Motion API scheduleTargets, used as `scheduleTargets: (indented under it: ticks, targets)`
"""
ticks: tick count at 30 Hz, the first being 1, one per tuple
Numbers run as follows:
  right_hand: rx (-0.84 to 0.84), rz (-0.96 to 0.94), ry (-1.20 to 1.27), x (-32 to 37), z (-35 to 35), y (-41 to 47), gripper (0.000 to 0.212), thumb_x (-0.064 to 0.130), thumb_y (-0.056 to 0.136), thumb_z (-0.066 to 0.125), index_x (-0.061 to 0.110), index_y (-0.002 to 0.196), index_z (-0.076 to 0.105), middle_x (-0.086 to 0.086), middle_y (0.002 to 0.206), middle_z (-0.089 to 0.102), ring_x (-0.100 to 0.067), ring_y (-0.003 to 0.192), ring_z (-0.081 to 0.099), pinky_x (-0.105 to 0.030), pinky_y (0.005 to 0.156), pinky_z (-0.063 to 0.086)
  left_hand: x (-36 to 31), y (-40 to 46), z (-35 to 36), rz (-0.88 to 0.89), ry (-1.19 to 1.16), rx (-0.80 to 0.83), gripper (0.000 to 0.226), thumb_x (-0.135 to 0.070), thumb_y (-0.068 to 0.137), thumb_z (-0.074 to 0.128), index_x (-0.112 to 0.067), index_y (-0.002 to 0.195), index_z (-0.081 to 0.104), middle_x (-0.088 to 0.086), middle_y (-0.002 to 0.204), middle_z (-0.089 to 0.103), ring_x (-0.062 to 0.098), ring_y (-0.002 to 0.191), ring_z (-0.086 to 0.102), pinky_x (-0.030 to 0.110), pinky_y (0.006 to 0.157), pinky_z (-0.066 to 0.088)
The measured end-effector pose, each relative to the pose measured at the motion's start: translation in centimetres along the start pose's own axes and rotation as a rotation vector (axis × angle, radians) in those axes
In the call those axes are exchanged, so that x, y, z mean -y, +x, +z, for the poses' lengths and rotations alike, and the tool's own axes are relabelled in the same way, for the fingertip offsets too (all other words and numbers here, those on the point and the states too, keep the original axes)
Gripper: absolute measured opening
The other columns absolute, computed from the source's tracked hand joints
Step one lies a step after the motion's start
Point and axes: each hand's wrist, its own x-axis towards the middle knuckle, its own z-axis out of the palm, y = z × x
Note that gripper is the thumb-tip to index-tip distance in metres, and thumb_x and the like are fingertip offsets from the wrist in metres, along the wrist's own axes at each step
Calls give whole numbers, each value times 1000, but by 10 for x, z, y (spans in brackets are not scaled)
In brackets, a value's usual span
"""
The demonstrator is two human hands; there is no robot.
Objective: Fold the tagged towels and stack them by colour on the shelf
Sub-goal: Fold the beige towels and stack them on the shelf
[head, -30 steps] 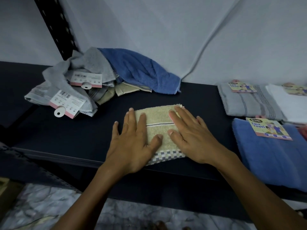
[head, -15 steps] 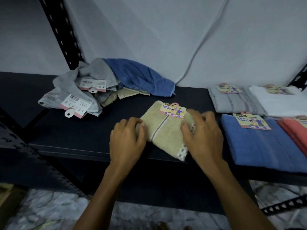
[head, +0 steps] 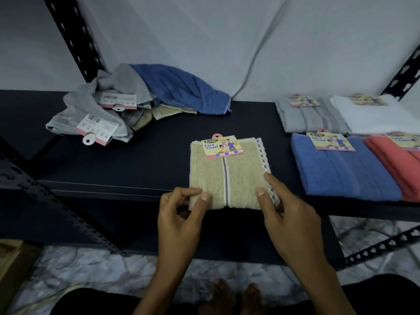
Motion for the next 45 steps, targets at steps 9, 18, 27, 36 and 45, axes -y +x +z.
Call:
scheduleTargets:
  ticks: [9, 18, 27, 36, 45]
  targets:
    - [18, 173, 909, 3, 15, -9, 34, 8, 92, 61, 28, 120, 62, 7, 101, 74, -20, 83, 73, -27, 60, 58, -5, 1, 1, -199, -256, 25, 26, -6, 79, 75, -8, 75, 50, 8, 62, 60, 21, 59, 64, 28, 59, 52]
    - [114, 133, 914, -15, 10, -11, 52, -9, 91, 56, 32, 123, 59, -5, 95, 72, -23, 57, 57, -28, 47, 46, -6, 2, -5, -215, -257, 269, 42, -3, 86, 66, -30, 113, 49, 7, 99, 70, 16, 87, 67, 25, 70, 53]
    - [306, 32, 786, -19, 0, -16, 43, 25, 87, 69, 45, 124, 61, 15, 126, 63, -11, 111, 63, -31, 87, 53, -7, -7, -2, -131, -256, 281, 36, -32, 91, 61, -39, 126, 54, -20, 117, 64, 5, 107, 64, 23, 82, 53]
    - [194, 33, 739, -14, 2, -20, 44, 4, 93, 60, 37, 122, 63, -4, 115, 67, -30, 104, 63, -48, 93, 52, -8, -11, -7, -170, -233, 230, 45, -15, 90, 65, -40, 126, 55, -1, 104, 70, 22, 91, 68, 33, 72, 57]
    - [208, 96, 785, -17, -6, -17, 33, 21, 93, 62, 45, 115, 68, -26, 77, 54, -26, 67, 46, -16, 58, 45, -12, -2, -14, -364, -341, 303, 35, -1, 91, 57, -28, 107, 73, 1, 106, 73, 23, 92, 69, 30, 68, 55]
